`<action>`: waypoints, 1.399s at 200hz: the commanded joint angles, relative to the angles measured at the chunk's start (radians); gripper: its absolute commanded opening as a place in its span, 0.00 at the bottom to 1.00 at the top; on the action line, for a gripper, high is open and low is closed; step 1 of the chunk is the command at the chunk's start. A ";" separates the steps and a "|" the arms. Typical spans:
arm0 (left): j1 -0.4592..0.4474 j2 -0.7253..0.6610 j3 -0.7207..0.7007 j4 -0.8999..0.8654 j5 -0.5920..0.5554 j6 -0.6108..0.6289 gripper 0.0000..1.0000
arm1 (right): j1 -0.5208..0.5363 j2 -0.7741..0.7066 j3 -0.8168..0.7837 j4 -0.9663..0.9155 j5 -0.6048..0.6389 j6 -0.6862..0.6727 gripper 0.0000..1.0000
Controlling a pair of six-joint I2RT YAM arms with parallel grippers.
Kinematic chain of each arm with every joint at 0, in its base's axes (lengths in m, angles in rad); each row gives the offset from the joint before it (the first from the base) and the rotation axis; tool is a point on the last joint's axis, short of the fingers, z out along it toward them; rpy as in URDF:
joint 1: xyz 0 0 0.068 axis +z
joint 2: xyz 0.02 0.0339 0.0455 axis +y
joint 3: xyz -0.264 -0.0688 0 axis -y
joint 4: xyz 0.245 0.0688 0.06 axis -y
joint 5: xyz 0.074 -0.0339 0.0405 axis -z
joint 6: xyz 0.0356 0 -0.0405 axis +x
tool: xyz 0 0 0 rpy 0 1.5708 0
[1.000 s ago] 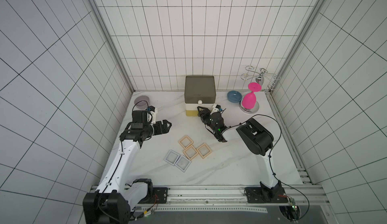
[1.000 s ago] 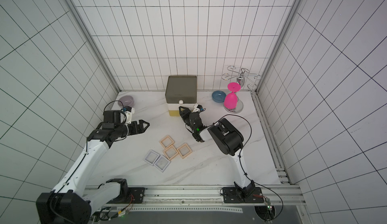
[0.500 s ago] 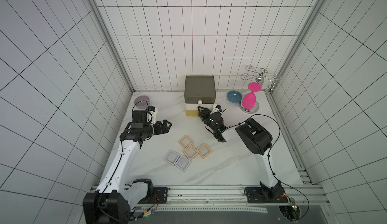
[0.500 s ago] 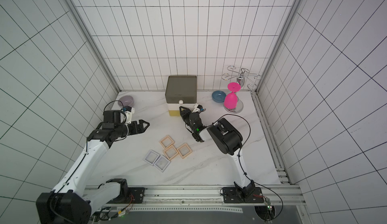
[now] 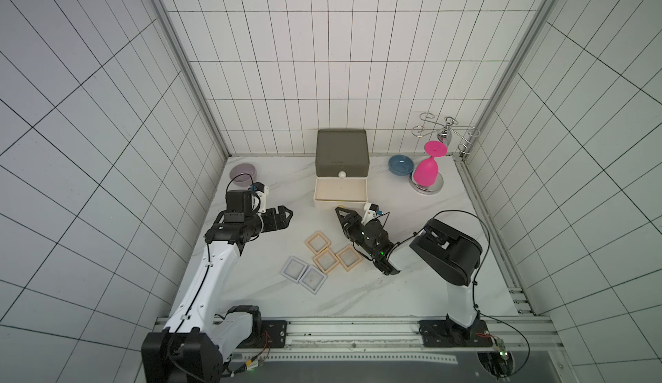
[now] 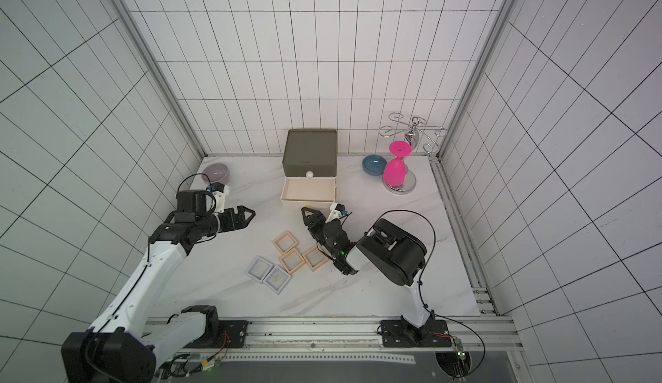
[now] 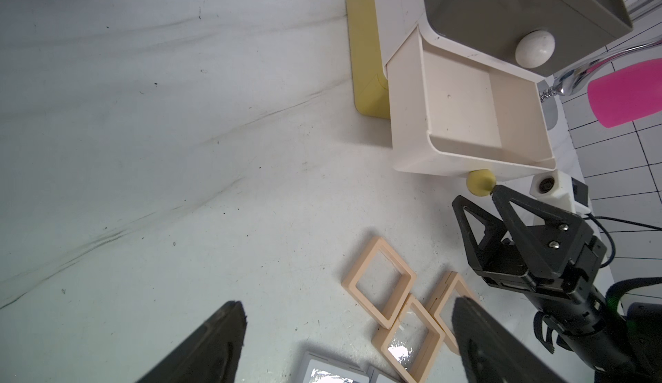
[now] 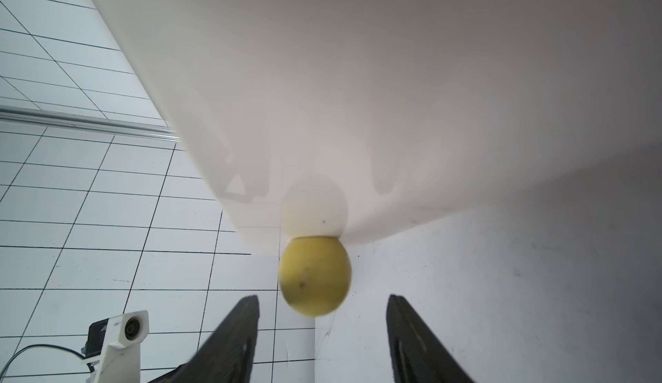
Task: Place the brooch boxes into the drawer by color
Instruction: Open the drawer in the storage box, then pick up the brooch box from the center of the board.
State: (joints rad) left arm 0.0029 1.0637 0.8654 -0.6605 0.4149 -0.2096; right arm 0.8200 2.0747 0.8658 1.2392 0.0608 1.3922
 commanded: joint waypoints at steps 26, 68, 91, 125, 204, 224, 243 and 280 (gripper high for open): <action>0.003 -0.018 -0.012 0.027 -0.016 -0.001 0.94 | 0.061 -0.068 -0.107 0.066 0.027 0.020 0.24; 0.004 -0.016 -0.013 0.027 -0.017 -0.001 0.94 | 0.089 -0.086 -0.123 0.061 0.033 0.015 0.25; 0.003 -0.015 -0.013 0.029 -0.019 -0.001 0.94 | 0.095 -0.100 -0.133 0.058 0.036 0.010 0.25; 0.004 -0.012 -0.011 0.029 -0.017 -0.001 0.94 | 0.100 -0.113 -0.158 0.053 0.032 0.015 0.26; 0.004 -0.006 -0.009 0.029 -0.014 -0.001 0.94 | 0.119 -0.114 -0.166 0.042 0.032 0.016 0.29; 0.004 -0.005 -0.009 0.029 -0.014 0.001 0.94 | 0.124 -0.114 -0.172 0.032 0.032 0.017 0.33; 0.004 -0.006 -0.009 0.029 -0.014 0.001 0.94 | 0.128 -0.111 -0.183 0.037 0.046 0.018 0.39; 0.003 -0.005 -0.009 0.029 -0.014 0.001 0.94 | 0.131 -0.114 -0.185 0.031 0.047 0.016 0.56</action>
State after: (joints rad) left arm 0.0029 1.0622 0.8597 -0.6506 0.4080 -0.2096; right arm 0.9386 1.9781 0.6975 1.2736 0.1318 1.4113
